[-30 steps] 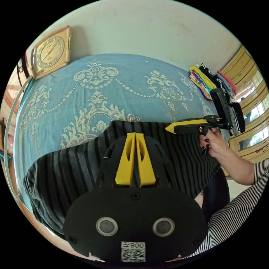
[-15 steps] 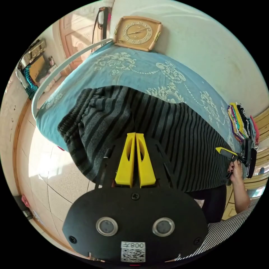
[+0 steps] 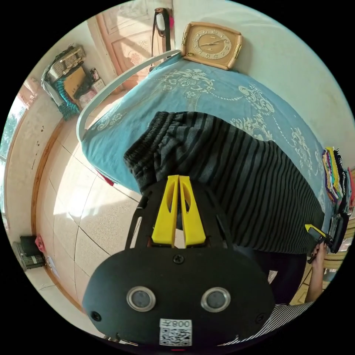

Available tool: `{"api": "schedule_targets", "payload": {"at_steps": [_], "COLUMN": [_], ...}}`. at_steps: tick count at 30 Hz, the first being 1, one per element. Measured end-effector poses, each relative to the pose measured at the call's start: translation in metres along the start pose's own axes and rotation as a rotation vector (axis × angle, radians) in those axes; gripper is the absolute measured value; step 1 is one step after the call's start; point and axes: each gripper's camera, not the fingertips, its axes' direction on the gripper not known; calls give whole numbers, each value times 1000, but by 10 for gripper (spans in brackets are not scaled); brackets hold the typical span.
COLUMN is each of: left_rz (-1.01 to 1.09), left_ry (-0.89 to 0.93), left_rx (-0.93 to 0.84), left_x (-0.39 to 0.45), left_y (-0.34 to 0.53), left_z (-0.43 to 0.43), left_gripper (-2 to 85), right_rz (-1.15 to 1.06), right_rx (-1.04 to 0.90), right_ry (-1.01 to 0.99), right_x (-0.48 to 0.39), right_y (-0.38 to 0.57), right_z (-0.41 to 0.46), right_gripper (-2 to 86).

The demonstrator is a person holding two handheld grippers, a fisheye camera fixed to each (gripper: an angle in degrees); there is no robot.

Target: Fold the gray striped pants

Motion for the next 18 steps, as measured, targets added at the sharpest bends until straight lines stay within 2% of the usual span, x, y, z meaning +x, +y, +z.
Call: {"api": "schedule_targets", "payload": {"at_steps": [3,6,10,12,14,18], "left_rz": [163,376,644,634,654,706], "left_ry": [204,343,231,186,182,242], "left_rx": [36,-46,-248,-238,-261,-221], "left_x": [67,166,300,326,349,392], "left_y": [21,44,67,65,57,53], "left_z": [-25,-19,26,24,8,-26], "left_gripper": [1,1,2,1,2,3], "right_rz": [40,150,305,331,392,450], "right_rx": [75,141,109,57,122,284], "right_ry": [1,4,70,63,-20,-1], "right_x": [18,53,107,127,147,169], "right_y": [41,96,163,182,209,272], "right_z": [-33,-60,-68,-59,-73,-107], "right_gripper": [2,1,2,3,5,16]}}
